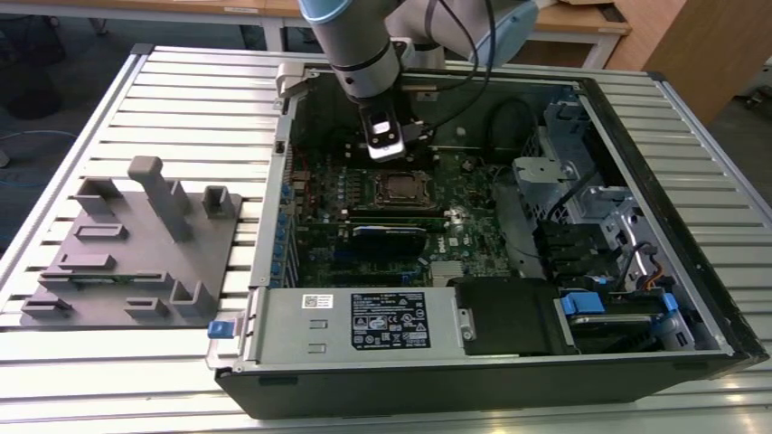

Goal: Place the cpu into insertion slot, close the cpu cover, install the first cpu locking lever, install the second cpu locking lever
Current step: 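Install the first cpu locking lever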

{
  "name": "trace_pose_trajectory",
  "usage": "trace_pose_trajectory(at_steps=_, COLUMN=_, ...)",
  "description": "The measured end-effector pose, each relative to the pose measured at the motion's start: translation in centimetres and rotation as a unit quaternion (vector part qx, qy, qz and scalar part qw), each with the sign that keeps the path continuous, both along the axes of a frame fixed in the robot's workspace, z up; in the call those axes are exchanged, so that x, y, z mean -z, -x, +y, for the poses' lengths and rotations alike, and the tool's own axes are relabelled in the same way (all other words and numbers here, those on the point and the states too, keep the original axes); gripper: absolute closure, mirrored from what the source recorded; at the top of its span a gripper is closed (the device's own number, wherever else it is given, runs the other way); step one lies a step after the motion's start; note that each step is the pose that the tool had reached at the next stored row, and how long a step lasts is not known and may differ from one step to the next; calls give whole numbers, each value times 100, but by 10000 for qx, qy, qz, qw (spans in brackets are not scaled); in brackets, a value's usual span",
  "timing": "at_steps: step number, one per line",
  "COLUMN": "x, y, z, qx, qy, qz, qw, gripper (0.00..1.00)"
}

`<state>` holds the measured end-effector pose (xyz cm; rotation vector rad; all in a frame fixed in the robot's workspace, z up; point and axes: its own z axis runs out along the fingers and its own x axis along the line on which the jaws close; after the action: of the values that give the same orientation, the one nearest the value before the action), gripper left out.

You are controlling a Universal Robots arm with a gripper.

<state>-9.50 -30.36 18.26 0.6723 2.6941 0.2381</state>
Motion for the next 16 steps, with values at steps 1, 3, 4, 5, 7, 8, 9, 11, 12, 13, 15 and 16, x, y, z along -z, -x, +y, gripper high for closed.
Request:
trace_pose_trajectory(at_steps=1, x=0, y=-3, z=2, qx=1, qy=0, qz=-2, qw=10000, gripper=90)
trace_pose_trajectory(at_steps=3, x=-5, y=-5, z=2, qx=-1, qy=-4, qz=-5, qw=10000, gripper=90)
trace_pose_trajectory(at_steps=4, x=-9, y=-6, z=3, qx=-1, qy=-5, qz=-5, qw=10000, gripper=90)
trace_pose_trajectory(at_steps=5, x=-13, y=-8, z=4, qx=-1, qy=-7, qz=-6, qw=10000, gripper=90)
trace_pose_trajectory(at_steps=7, x=-25, y=-13, z=6, qx=-1, qy=-10, qz=-8, qw=10000, gripper=90)
trace_pose_trajectory(at_steps=8, x=-34, y=-14, z=6, qx=-1, qy=-9, qz=-6, qw=10000, gripper=90)
trace_pose_trajectory(at_steps=9, x=-42, y=-16, z=4, qx=-1, qy=-6, qz=-4, qw=10000, gripper=90)
trace_pose_trajectory(at_steps=11, x=-54, y=-20, z=5, qx=0, qy=-6, qz=-3, qw=10000, gripper=90)
trace_pose_trajectory(at_steps=12, x=-57, y=-23, z=5, qx=-1, qy=-6, qz=-3, qw=10000, gripper=90)
trace_pose_trajectory(at_steps=13, x=-58, y=-26, z=4, qx=-1, qy=-6, qz=-3, qw=10000, gripper=90)
trace_pose_trajectory(at_steps=15, x=-59, y=-29, z=1, qx=0, qy=-6, qz=-3, qw=10000, gripper=90)
trace_pose_trajectory(at_steps=16, x=-60, y=-28, z=-2, qx=0, qy=-5, qz=-2, qw=10000, gripper=90)
